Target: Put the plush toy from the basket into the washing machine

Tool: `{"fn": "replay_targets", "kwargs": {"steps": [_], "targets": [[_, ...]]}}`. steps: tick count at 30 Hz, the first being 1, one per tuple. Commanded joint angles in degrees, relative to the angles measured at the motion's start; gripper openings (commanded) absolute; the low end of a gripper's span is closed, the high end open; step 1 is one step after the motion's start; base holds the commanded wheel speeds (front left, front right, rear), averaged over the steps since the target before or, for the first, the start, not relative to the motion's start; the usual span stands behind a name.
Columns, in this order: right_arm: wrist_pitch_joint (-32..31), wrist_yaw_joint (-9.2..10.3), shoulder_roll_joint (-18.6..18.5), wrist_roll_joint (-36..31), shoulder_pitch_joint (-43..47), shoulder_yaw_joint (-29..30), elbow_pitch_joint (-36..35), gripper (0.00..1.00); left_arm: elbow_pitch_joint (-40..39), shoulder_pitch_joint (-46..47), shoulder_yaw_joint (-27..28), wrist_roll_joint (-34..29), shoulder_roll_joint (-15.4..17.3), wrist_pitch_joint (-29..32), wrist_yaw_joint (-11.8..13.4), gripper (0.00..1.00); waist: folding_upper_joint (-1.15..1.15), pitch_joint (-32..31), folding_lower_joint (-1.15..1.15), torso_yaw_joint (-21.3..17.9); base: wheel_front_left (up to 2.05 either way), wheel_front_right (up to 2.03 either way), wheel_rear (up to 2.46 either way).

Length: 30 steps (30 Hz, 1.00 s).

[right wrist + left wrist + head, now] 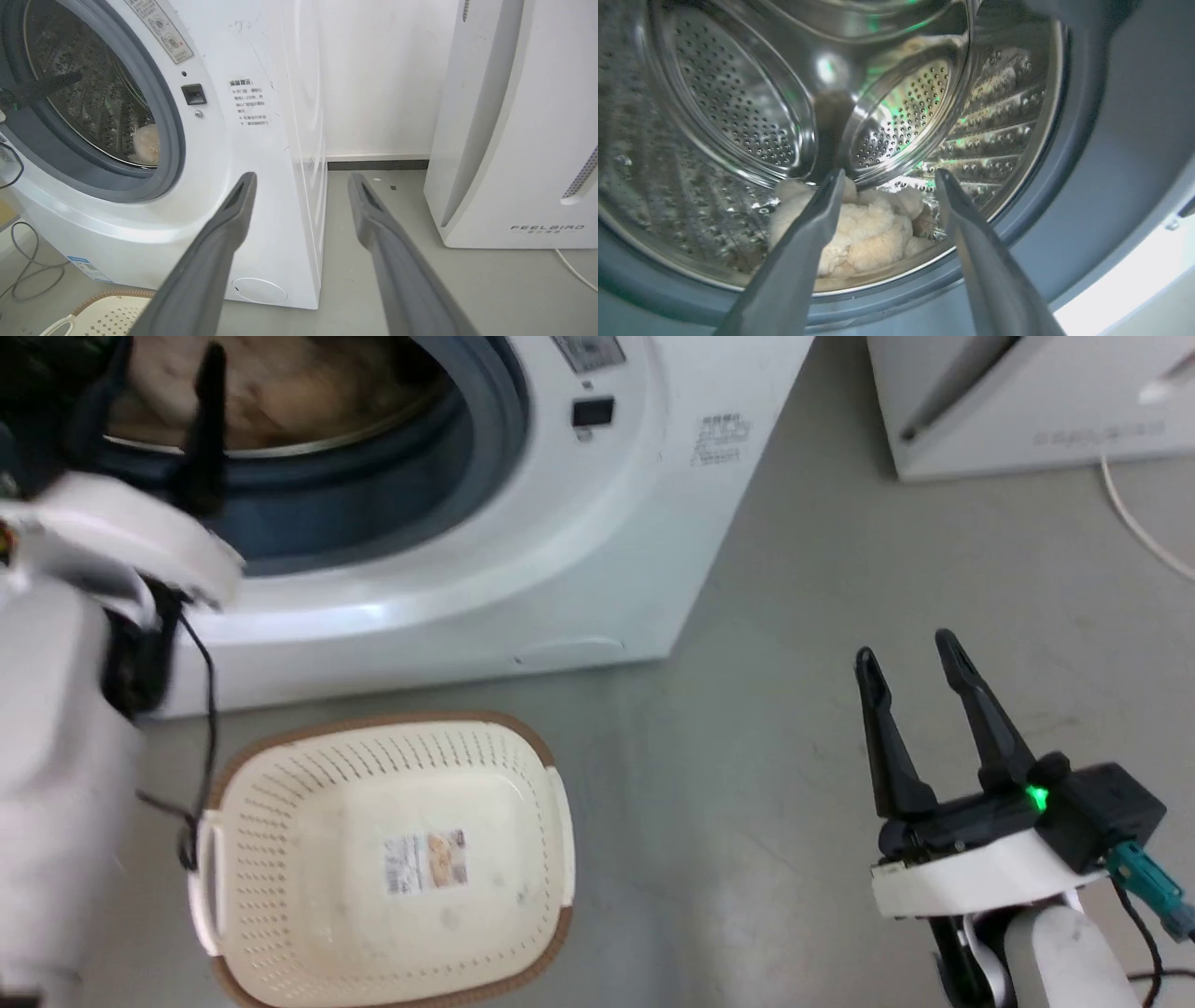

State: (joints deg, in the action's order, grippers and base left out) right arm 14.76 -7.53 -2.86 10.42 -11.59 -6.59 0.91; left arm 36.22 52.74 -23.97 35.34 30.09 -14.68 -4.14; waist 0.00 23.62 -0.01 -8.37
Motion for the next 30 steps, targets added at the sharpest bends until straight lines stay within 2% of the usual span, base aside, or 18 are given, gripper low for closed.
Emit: {"fn": "replay_targets", "kwargs": {"steps": [1, 7, 14, 20, 30], "targets": [[0.2, 0.04, 0.0, -0.5, 0.8, 0.2, 0.2, 1.0, -1.4, -2.9, 0.8, -0.8, -0.6, -0.3, 0.5, 1.0, 0.0, -4.7, 0.01, 2.6, 0.0, 0.0, 0.0], [0.2, 0.04, 0.0, -1.1, 4.2, 1.0, 0.9, 1.0, -16.4, -20.8, 8.5, -6.0, -5.2, -0.3, 3.3, 1.0, 0.0, -10.7, 0.01, 4.7, 0.0, 0.0, 0.0], [0.2, 0.04, 0.0, -1.2, 6.8, 0.7, 1.2, 1.0, -26.2, -36.1, 13.4, -9.7, -9.4, -0.3, 5.5, 1.0, 0.0, -14.4, 0.01, 5.9, 0.0, 0.0, 0.0], [0.2, 0.04, 0.0, -0.8, 8.8, 0.5, 1.4, 1.0, -31.2, -45.4, 15.4, -12.7, -13.0, -0.3, 6.1, 1.0, 0.0, -16.6, 0.01, 6.1, 0.0, 0.0, 0.0], [0.2, 0.04, 0.0, 0.0, 11.9, 0.5, 1.7, 1.0, -32.8, -54.0, 16.0, -17.9, -17.9, -0.3, 5.4, 1.0, 0.0, -19.2, 0.01, 5.9, 0.0, 0.0, 0.0]]}}
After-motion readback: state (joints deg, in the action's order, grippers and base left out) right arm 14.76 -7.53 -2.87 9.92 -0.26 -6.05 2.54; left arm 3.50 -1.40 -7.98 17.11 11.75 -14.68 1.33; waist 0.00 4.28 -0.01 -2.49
